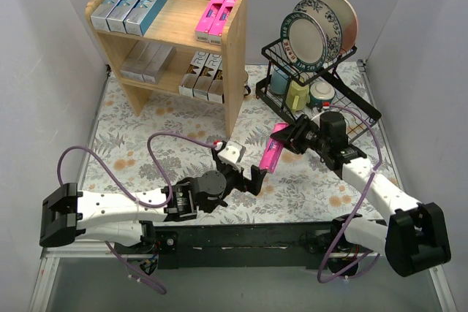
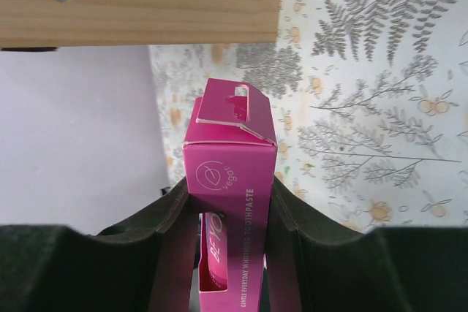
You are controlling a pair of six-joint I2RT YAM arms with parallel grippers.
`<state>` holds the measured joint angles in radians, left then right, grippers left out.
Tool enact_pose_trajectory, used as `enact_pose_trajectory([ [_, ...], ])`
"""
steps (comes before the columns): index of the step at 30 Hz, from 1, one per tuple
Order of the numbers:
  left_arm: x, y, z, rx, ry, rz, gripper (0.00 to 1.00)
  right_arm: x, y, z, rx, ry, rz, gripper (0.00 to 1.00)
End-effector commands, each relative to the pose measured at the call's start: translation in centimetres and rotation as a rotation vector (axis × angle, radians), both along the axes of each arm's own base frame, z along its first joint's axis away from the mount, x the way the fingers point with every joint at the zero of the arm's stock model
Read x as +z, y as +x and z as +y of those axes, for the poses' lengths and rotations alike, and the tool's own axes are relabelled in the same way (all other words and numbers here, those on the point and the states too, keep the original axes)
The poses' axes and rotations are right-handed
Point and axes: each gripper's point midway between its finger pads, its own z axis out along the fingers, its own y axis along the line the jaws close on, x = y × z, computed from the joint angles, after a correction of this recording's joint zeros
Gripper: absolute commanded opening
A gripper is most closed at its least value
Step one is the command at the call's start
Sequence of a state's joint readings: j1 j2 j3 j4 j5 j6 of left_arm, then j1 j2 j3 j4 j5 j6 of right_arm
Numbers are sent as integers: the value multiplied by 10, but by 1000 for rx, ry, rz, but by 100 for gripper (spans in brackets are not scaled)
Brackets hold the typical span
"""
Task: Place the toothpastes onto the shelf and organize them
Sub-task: Pick up the toothpaste from the center of the board.
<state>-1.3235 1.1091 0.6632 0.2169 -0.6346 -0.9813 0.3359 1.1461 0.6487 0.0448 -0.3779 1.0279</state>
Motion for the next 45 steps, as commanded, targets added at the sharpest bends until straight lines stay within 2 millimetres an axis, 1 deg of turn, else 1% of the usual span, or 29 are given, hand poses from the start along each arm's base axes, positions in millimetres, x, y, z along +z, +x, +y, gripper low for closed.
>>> enact_pose_trajectory([
  [1,43,10,-4,90,-119,-115,98,57,-1,4,-41,220,-95,36],
  [2,47,10,-7,88,-140,-122,98,63,-4,3,-52,250,-98,36],
  [4,42,3,-16,62,-122,-139,98,67,-6,1,-71,278,-99,36],
  [5,45,2,-19,65,-139,-151,98,67,-8,0,-79,297,-91,36],
  [6,44,1,-21,65,-135,-160,98,67,-9,-1,-83,306,-89,36],
  [7,38,-1,-25,63,-110,-171,98,71,-10,-1,-80,320,-102,36],
  [8,43,1,-25,85,-128,-179,98,71,-12,-1,-85,333,-96,36],
  [13,37,3,-32,99,-136,-177,98,77,-17,-1,-79,368,-100,36],
  [14,36,3,-35,98,-147,-173,98,81,-18,-1,-76,378,-113,36],
  [17,33,7,-33,136,-160,-169,94,82,-20,-1,-73,389,-113,36],
  [19,25,13,-29,196,-144,-162,93,81,-21,-1,-73,397,-106,36],
  [20,25,14,-30,207,-148,-159,89,82,-22,-1,-70,400,-112,36],
  [21,21,15,-32,213,-141,-156,88,82,-22,-1,-70,400,-113,36],
  [23,21,14,-36,202,-145,-151,85,82,-23,-1,-70,401,-115,36],
  [25,18,13,-40,192,-150,-144,79,82,-23,-1,-68,400,-120,36],
  [26,20,14,-41,190,-164,-145,77,84,-24,-1,-66,403,-125,36],
  [27,21,12,-42,181,-167,-148,72,85,-24,-1,-64,404,-130,36],
  [28,23,10,-46,157,-177,-152,70,84,-25,-1,-62,404,-129,36],
  [29,28,10,-47,151,-198,-158,68,85,-25,-1,-60,405,-133,36],
  [33,31,11,-50,153,-214,-183,62,85,-26,-1,-59,406,-137,36],
  [34,34,12,-50,156,-221,-194,59,86,-26,-1,-57,408,-140,36],
  [37,34,11,-54,145,-227,-201,55,84,-27,-1,-55,406,-135,36],
  [40,33,12,-57,145,-219,-205,47,87,-28,-1,-50,410,-144,36],
  [41,31,12,-57,146,-214,-206,44,87,-28,-1,-51,411,-146,36],
  [44,34,12,-56,146,-221,-209,37,88,-28,-1,-47,411,-149,37],
  [45,38,12,-55,143,-229,-211,32,87,-28,-1,-47,409,-147,38],
])
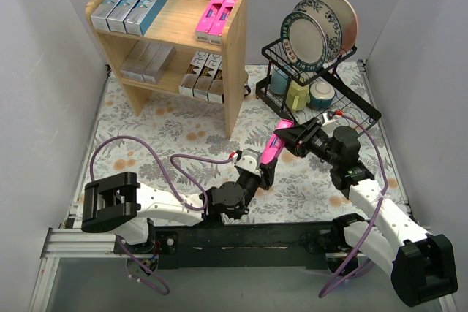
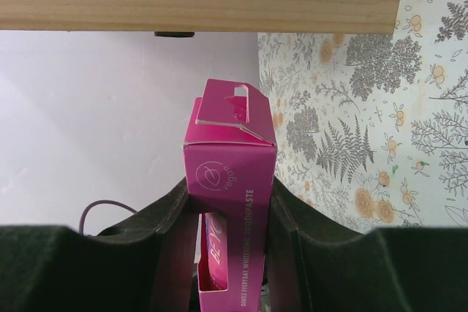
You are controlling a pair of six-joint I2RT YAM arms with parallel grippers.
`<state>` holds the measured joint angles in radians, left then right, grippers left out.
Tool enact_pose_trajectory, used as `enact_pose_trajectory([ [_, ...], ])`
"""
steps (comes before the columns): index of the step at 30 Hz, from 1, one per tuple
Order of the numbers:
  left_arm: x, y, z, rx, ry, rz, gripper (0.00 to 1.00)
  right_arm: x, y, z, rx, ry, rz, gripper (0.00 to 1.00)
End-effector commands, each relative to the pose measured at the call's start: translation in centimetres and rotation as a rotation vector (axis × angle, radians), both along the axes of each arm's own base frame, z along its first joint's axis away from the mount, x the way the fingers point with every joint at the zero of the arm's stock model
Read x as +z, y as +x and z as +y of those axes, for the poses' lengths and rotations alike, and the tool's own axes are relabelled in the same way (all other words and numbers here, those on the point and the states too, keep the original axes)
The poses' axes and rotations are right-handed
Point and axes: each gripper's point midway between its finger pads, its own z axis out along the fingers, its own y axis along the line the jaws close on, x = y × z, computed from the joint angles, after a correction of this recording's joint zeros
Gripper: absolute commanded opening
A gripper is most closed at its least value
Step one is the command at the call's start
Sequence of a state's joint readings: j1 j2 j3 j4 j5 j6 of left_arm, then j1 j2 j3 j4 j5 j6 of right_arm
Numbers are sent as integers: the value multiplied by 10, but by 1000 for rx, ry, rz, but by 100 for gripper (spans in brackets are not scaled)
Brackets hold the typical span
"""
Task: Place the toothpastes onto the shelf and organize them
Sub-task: Pick up the toothpaste from the center of the board.
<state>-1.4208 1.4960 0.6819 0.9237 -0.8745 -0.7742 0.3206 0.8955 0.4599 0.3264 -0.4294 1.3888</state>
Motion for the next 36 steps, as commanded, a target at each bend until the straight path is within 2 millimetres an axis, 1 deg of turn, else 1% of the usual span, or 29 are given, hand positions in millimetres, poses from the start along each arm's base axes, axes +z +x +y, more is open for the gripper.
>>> enact_pose_trajectory([
  [1,28,0,0,0,-65,-27,30,23,-3,1,14,42,-91,41],
  [3,33,0,1,-2,-66,-31,24,22,-3,0,16,37,-93,47],
  [4,32,-1,2,-4,-55,-28,22,19,-3,0,18,33,-90,53],
  [6,32,-1,3,-8,-62,-14,18,18,-4,2,31,32,-89,60],
  [7,34,-2,5,-8,-62,-8,18,16,-4,2,35,30,-83,70],
  [10,35,-2,12,-2,-65,2,17,12,-5,3,51,27,-74,82],
  [12,36,-3,16,5,-65,9,16,9,-6,2,59,26,-69,85],
  [13,33,-2,19,12,-45,15,16,9,-6,1,60,25,-72,87],
  [15,33,2,29,42,-40,26,16,9,-7,0,74,18,-82,89],
  [16,25,2,31,43,-1,37,16,9,-6,-1,78,14,-86,91],
  [18,25,5,40,59,-16,72,16,13,-8,-2,102,2,-107,92],
  [19,13,4,44,60,21,90,16,15,-8,-2,110,-4,-118,92],
  [20,11,4,47,65,17,102,16,15,-9,-2,117,-11,-114,93],
  [21,16,4,55,76,-1,106,16,21,-9,-2,129,-16,-135,93],
  [22,9,4,60,83,24,115,16,22,-10,-2,136,-33,-152,93],
  [23,10,4,65,91,22,119,16,23,-10,-2,143,-44,-164,93],
  [24,16,5,73,105,2,119,15,29,-11,-1,157,-54,-181,93],
  [25,16,5,79,114,19,120,16,30,-12,-1,169,-86,-221,93],
  [26,20,6,83,120,17,117,16,34,-12,-2,177,-105,-245,93],
  [27,31,6,90,123,-1,108,16,30,-13,-2,185,-132,-228,93],
  [28,35,6,93,121,9,101,16,40,-12,-3,186,-158,-275,93],
  [29,44,5,94,112,0,89,16,39,-11,-5,194,-215,-321,93],
  [30,55,5,96,105,1,74,17,29,-10,-8,193,-265,-292,93],
  [31,63,2,97,81,10,68,17,37,-9,-10,187,-302,-320,93],
  [32,84,1,96,67,-16,57,17,31,-3,-17,171,-387,-359,93],
  [33,94,0,97,58,-16,48,17,30,-1,-21,162,-429,-364,93],
  [34,99,-2,97,38,23,39,17,19,-4,-26,163,-476,-319,93],
  [35,112,-2,99,37,19,31,18,23,-2,-30,148,-516,-338,93],
  [36,138,-2,101,37,-13,18,18,18,2,-38,123,-581,-353,93],
])
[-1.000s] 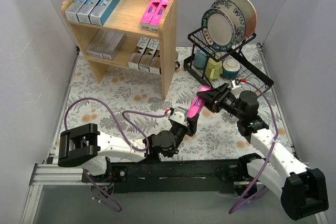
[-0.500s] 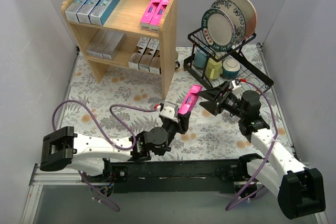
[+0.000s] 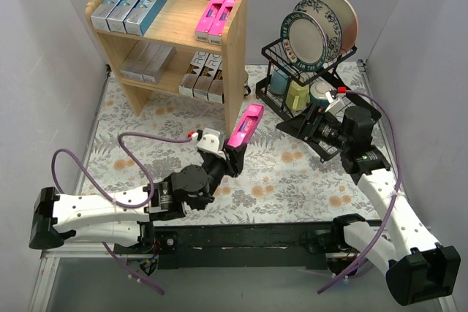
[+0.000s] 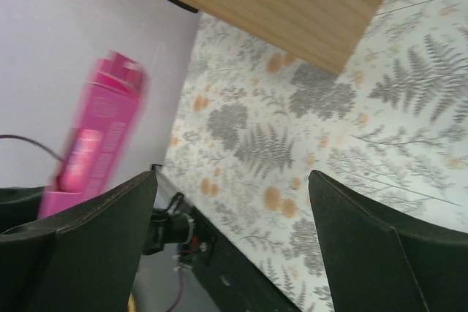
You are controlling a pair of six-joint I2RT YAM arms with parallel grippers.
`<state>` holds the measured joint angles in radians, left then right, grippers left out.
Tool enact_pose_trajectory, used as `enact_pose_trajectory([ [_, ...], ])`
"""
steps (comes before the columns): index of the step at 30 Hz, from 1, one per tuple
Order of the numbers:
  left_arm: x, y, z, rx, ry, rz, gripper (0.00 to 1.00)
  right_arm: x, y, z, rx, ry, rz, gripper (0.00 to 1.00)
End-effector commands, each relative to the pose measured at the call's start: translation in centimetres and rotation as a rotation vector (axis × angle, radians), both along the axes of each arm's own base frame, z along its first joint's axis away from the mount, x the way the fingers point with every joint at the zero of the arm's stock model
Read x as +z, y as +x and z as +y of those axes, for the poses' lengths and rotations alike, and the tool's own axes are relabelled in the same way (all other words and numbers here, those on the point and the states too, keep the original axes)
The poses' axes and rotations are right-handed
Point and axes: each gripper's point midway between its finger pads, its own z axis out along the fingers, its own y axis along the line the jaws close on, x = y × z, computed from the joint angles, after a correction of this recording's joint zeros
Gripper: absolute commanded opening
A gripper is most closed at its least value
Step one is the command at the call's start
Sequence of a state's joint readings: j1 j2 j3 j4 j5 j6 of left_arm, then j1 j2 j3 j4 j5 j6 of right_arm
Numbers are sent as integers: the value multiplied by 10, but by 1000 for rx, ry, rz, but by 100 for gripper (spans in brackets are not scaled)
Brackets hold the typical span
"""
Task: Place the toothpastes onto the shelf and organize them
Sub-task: Pick up the toothpaste from the center of the board, then place the toothpaste on the shelf.
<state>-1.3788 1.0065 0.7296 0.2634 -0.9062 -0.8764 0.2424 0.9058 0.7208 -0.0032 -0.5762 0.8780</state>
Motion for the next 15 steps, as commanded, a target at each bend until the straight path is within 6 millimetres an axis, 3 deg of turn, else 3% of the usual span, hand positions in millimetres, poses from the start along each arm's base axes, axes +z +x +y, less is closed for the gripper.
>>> enact_pose_trajectory([
  [1,82,-3,13,-26,-18,-65,18,-21,3,-30,-65,-284,-73,93],
  [2,92,-2,15,-21,-17,-77,18,-21,5,-34,-79,-309,-79,93],
  [3,121,-2,20,-18,-59,-95,18,-24,7,-40,-100,-349,-97,93],
  [6,145,6,22,-2,10,-129,18,-29,8,-47,-114,-400,-99,93],
  [7,168,8,28,7,3,-144,18,-31,8,-48,-113,-407,-97,93],
  [9,184,24,30,30,31,-163,19,-32,8,-48,-108,-413,-95,93],
  [10,205,28,38,35,6,-176,19,-34,7,-47,-101,-417,-94,93],
  [11,214,42,51,76,-2,-184,19,-33,7,-46,-93,-415,-98,93],
  [12,220,47,48,59,4,-197,19,-36,6,-46,-89,-418,-93,93],
  [13,238,50,57,78,-16,-224,19,-37,6,-46,-84,-425,-96,93],
  [15,253,65,69,129,9,-264,19,-40,6,-48,-83,-434,-92,93],
])
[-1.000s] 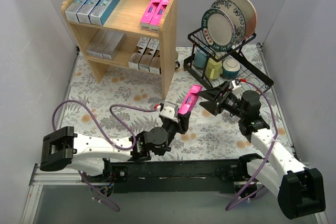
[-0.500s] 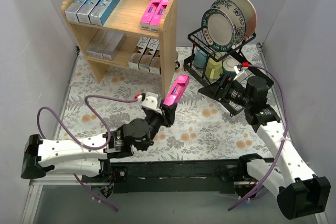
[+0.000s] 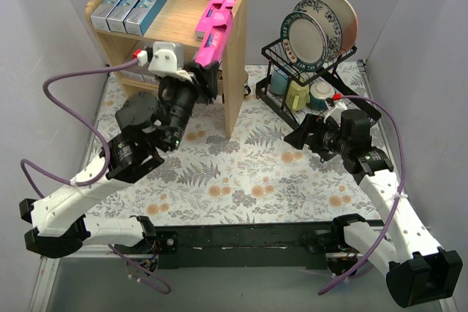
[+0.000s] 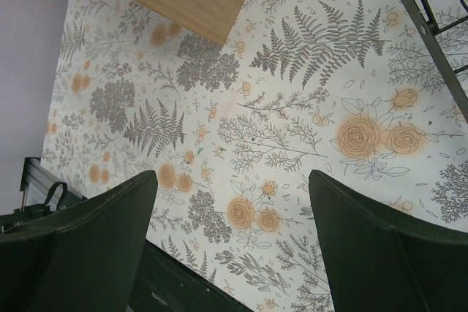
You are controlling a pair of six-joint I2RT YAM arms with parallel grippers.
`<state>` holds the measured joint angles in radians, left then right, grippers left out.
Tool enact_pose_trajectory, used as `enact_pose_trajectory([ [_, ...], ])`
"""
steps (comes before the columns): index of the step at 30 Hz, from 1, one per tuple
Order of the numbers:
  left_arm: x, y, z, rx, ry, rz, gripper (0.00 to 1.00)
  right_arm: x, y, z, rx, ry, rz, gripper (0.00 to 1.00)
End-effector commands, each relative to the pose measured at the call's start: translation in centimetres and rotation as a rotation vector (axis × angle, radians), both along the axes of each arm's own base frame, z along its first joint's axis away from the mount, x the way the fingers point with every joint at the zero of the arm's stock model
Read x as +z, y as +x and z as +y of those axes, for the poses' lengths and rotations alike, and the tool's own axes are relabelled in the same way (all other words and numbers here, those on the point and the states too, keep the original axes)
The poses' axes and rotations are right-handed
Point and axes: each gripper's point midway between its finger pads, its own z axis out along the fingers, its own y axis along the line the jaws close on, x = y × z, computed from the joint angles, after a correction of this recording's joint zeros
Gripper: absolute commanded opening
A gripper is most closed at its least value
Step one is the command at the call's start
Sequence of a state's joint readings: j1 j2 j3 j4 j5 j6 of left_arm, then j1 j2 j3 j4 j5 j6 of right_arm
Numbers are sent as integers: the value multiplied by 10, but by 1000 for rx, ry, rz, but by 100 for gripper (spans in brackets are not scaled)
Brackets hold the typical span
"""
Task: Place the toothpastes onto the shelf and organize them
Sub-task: Place the toothpaste on the shelf.
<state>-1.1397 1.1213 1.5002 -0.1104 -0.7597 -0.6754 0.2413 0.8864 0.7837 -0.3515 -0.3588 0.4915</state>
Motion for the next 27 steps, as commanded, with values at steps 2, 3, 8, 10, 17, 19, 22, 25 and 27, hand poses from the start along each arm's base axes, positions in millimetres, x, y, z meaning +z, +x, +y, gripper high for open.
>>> enact_pose_trajectory([
  [2,38,33,20,54,105,-85,19,6,6,-5,14,-56,-58,93],
  [3,38,40,22,61,117,-79,19,4,6,-5,20,-60,-51,93],
  [8,37,101,38,88,133,-60,20,-4,4,-5,41,-71,-40,92],
  [10,43,116,47,93,108,-48,20,-5,3,-5,44,-78,-47,92],
  [17,29,176,79,110,105,-7,21,-3,4,-13,26,-127,-81,92],
  [19,25,183,85,117,109,-5,22,-4,4,-15,24,-134,-87,92],
  [22,11,193,80,89,124,26,23,-6,3,-16,20,-136,-85,92],
  [25,-9,203,75,66,131,70,26,-7,3,-16,17,-138,-87,92],
  [27,-11,203,71,45,112,67,31,-6,3,-17,11,-140,-93,92],
])
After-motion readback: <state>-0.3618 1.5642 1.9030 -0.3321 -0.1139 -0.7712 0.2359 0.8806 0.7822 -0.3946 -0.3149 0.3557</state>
